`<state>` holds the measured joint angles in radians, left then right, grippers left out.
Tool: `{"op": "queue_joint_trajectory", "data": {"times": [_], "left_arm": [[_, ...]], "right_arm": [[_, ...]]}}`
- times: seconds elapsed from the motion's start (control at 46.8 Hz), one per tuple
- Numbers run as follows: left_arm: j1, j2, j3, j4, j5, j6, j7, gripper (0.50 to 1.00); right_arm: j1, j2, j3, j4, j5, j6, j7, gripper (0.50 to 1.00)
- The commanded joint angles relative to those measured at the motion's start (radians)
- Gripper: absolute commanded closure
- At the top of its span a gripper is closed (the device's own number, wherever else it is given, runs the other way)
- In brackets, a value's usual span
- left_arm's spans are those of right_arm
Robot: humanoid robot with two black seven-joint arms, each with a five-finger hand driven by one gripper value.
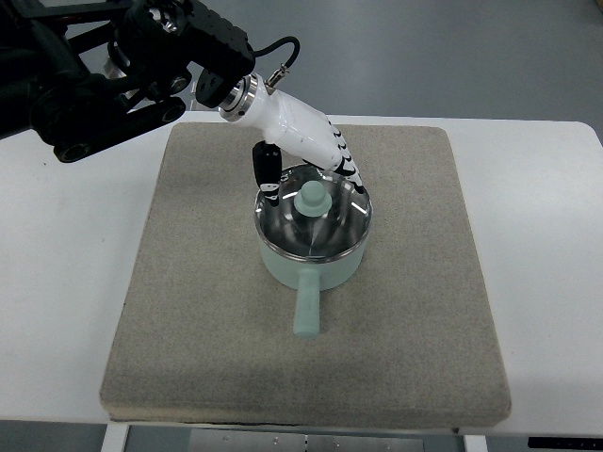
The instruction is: Place lid left of pot with left hand
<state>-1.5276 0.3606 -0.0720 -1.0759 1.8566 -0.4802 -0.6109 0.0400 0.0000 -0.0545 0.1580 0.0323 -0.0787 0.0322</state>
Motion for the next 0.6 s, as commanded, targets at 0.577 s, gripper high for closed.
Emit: {"op": "queue_joint_trajectory", "data": {"times": [0.577], "left_arm": [[0.007,-0.015,-0.002,0.045,-0.005,0.049,0.0,0.514]], "right_arm": [[0.0,0.0,0.001,0.0,0.0,0.0,0.0,0.579]]}}
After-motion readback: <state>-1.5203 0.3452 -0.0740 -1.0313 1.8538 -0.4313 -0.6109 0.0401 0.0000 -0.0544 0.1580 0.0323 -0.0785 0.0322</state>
